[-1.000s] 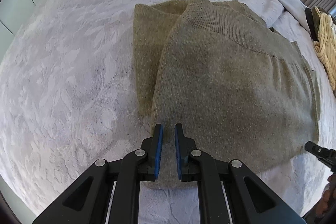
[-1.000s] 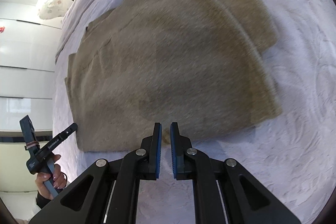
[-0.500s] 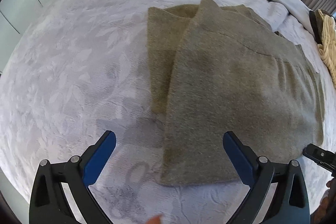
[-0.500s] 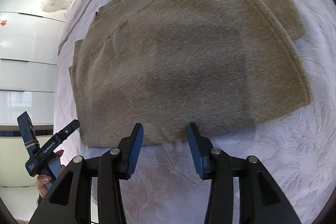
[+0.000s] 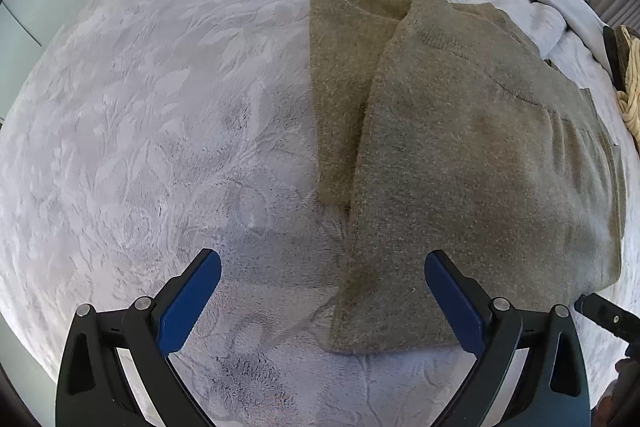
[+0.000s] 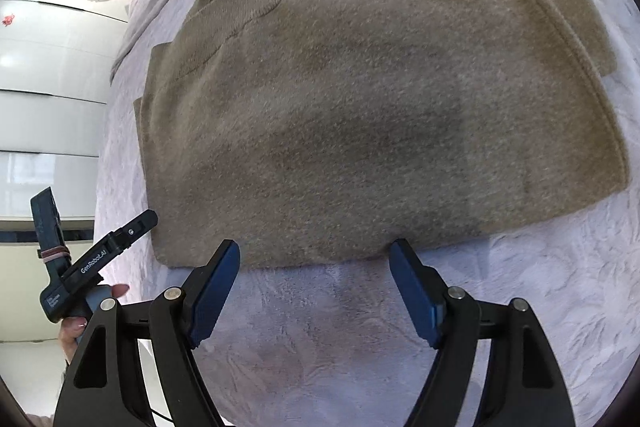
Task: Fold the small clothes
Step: 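Grasp the sweater's side edge with the right gripper and lift it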
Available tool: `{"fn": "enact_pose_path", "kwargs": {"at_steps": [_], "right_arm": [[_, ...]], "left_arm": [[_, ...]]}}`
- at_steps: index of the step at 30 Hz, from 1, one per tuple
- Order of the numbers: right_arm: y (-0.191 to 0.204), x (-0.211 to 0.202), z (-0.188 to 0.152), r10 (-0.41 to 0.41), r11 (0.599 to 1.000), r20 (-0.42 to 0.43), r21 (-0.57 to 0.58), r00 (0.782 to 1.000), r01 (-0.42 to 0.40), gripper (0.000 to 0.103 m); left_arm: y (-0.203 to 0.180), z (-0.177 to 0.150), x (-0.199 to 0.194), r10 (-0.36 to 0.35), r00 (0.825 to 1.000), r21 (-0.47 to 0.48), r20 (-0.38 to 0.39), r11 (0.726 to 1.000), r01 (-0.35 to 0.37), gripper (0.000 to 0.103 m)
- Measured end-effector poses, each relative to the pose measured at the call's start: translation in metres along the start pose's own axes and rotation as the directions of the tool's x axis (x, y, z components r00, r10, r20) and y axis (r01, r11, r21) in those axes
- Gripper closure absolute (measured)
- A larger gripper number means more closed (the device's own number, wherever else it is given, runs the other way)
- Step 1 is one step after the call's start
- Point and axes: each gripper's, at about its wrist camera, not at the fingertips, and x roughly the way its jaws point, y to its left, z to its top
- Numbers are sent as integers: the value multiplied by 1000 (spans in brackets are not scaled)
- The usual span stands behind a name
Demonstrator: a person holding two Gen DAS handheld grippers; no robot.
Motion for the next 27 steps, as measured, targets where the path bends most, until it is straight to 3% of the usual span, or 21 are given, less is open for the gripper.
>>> {"fn": "enact_pose_path", "kwargs": {"at_steps": [12,20,27], "right_arm": [[23,29,-9,113,993,-65,35,992,-111,23],[31,59,-14,309,941,-86,176,947,-290,23],[33,75,-16,349,914,-58,240,935,-327,22]], "left_arm": [[10,1,3,-31,999,-15,-13,999,30,1],[16,6,8,-49,999,-21,-22,999,48,1],[18,11,10,-62,998,-22,-21,998,62,1]]}}
